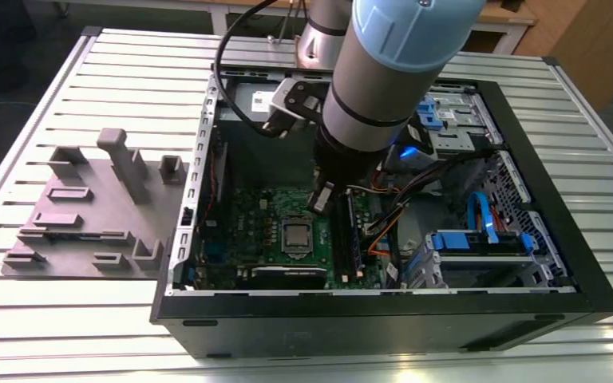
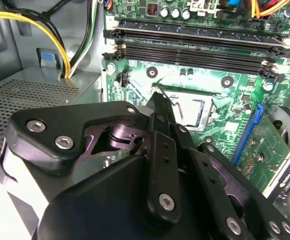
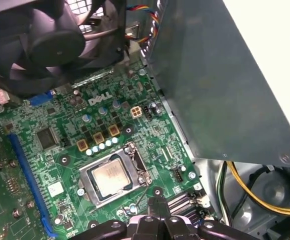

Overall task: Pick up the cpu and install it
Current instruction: 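Install the first cpu locking lever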

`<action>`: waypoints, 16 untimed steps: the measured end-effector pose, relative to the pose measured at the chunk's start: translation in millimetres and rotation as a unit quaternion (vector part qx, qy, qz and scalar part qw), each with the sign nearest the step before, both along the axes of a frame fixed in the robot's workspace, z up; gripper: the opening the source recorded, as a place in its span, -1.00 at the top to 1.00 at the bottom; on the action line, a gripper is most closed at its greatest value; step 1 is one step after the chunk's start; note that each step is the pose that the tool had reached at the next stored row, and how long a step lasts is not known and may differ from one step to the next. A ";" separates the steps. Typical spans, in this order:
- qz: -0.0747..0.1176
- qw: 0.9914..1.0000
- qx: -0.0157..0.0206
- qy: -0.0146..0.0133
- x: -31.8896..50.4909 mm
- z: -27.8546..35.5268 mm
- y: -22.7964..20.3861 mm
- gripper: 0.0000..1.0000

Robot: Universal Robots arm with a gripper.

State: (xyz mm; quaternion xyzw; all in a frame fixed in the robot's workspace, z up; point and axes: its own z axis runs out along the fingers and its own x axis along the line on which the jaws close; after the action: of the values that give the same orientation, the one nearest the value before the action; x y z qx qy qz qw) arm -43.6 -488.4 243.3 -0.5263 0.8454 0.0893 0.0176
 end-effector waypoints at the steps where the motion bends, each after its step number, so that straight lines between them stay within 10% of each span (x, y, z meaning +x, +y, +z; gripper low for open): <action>1: 0.004 1.000 0.000 0.000 -0.2 0.0 -0.5 0.79; 7: 0.032 0.999 0.000 -0.003 -0.5 -0.5 -2.2 0.79; 11: 0.045 0.999 -0.001 -0.012 -0.7 -0.6 -3.3 0.79; 16: 0.076 0.997 -0.006 -0.013 -0.7 -0.9 -3.3 0.79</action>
State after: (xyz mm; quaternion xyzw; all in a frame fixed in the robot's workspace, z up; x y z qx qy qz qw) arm -44.3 -491.7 242.4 -0.5901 0.8033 0.0782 0.0181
